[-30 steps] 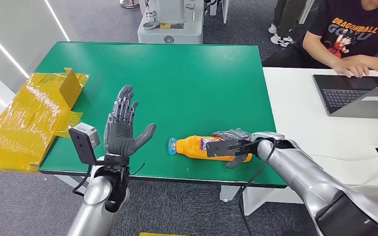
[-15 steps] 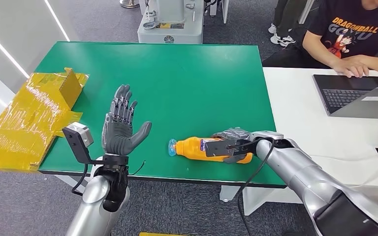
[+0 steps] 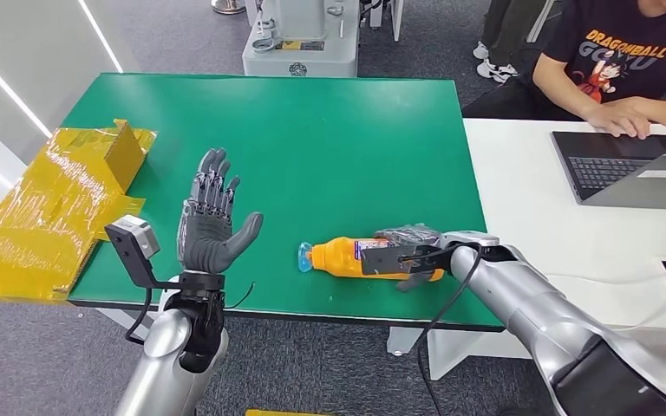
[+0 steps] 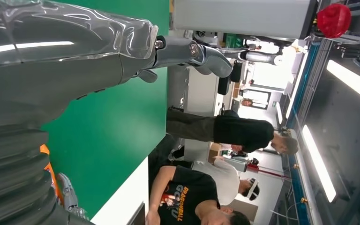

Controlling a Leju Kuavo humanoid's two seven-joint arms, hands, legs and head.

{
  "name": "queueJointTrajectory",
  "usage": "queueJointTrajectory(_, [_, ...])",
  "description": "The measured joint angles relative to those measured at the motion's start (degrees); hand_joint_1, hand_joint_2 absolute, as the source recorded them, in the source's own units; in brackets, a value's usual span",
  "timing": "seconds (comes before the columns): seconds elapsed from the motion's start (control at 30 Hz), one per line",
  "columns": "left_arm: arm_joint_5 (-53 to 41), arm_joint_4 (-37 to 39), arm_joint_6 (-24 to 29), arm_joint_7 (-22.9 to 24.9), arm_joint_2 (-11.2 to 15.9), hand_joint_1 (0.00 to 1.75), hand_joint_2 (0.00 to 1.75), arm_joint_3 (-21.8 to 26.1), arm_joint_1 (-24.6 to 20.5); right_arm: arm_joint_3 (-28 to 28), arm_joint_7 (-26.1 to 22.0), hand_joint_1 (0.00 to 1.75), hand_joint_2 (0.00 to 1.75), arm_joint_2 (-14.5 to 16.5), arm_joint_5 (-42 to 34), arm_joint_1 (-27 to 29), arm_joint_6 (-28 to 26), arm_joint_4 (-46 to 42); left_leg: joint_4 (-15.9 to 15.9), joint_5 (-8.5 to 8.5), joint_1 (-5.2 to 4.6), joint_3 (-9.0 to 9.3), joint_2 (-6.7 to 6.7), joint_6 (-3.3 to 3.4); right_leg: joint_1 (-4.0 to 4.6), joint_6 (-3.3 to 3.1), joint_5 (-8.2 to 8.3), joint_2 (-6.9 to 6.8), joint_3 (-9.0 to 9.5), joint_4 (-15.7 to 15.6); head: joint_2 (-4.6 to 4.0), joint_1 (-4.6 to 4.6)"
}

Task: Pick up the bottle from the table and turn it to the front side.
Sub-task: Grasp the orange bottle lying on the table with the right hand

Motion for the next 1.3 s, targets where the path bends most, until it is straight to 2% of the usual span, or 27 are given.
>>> queueJointTrajectory(0.23, [0.5,0.0,0.1,0.0,0.0,0.00,1.75,0.4,0.0,0.0,0.3,0.00,1.75,0.3,2.0,0.0,2.1,0.3,0.0,0.00,0.00,0.02,0.00,0.00,0.00,0.00,0.00,0.00,0.02,0.0,0.00,-0.01])
queueJointTrajectory(0.47, [1.5,0.0,0.6,-0.6,0.0,0.00,1.75,0.7,0.0,0.0,0.2,0.00,1.75,0.4,2.2,0.2,1.5,0.3,0.0,0.00,0.00,0.04,0.01,0.00,0.00,0.00,0.00,0.01,0.03,0.0,0.00,-0.01])
queueJointTrajectory(0.53, [1.7,0.0,0.6,-0.7,0.0,0.00,1.75,0.8,0.0,0.0,0.2,0.29,1.75,0.4,2.3,0.2,1.3,0.3,0.0,0.00,0.00,0.04,0.01,0.00,0.00,0.00,0.00,0.01,0.03,0.0,0.00,-0.01])
queueJointTrajectory(0.6, [1.8,0.0,0.7,-0.7,0.0,0.00,1.75,0.8,0.0,0.0,0.1,0.99,1.75,0.4,2.4,0.2,1.1,0.3,0.0,0.00,0.00,0.04,0.01,0.00,0.00,0.00,0.00,0.01,0.03,0.0,0.00,-0.01])
queueJointTrajectory(0.67, [2.0,0.0,0.7,-0.7,0.0,0.00,1.75,0.8,0.0,0.0,-0.1,1.44,1.75,0.4,2.4,0.3,0.6,0.3,0.0,0.00,0.00,0.05,0.01,0.00,0.00,0.00,0.00,0.01,0.03,0.0,0.00,-0.01])
queueJointTrajectory(0.77, [2.2,0.0,0.8,-0.7,0.0,0.00,1.75,0.8,0.0,0.0,-0.6,1.66,1.75,0.4,2.2,0.5,-0.5,0.3,0.0,0.00,0.00,0.05,0.02,0.00,0.00,0.00,0.00,0.02,0.02,0.0,0.00,-0.01])
queueJointTrajectory(1.3, [2.2,-0.1,3.0,-1.4,0.7,0.00,1.75,1.6,1.4,-0.6,-2.0,1.75,1.75,-0.5,1.6,1.6,-5.6,0.2,0.0,0.00,0.00,0.04,0.01,0.00,0.00,0.00,0.00,0.01,0.03,0.0,0.00,-0.01])
